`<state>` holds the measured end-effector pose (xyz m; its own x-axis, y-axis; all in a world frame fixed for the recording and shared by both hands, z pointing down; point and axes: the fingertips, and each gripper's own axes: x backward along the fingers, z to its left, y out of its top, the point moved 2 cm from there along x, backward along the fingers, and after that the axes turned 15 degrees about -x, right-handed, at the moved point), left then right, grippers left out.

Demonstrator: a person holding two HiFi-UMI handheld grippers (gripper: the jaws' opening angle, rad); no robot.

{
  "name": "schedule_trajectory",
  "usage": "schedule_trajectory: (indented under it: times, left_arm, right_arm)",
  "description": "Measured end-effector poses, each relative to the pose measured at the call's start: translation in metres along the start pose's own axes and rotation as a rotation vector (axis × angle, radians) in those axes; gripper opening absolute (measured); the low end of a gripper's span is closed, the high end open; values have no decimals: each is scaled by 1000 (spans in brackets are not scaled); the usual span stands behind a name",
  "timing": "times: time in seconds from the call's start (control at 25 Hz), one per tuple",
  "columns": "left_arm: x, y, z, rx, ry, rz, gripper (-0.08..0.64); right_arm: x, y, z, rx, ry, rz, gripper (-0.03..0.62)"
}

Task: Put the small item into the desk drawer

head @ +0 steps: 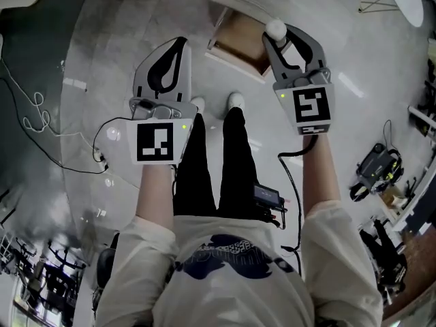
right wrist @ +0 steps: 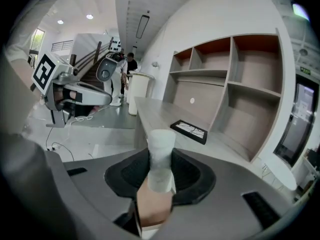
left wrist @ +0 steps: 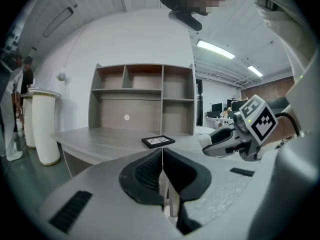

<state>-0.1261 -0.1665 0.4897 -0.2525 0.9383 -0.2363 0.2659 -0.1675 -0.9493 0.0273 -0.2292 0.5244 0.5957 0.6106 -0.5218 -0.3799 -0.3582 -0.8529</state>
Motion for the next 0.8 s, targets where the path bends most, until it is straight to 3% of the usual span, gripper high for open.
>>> schedule_trajectory:
  times: [0.32,0.8]
  left_arm:
    - [8,-47,9,22,-38,11,11]
    - [9,-57,11,12,-33,18,12]
  right_arm:
    - [-54,-65,33,123,-1,209,126]
    - [-96,-148,26,168,28,511,126]
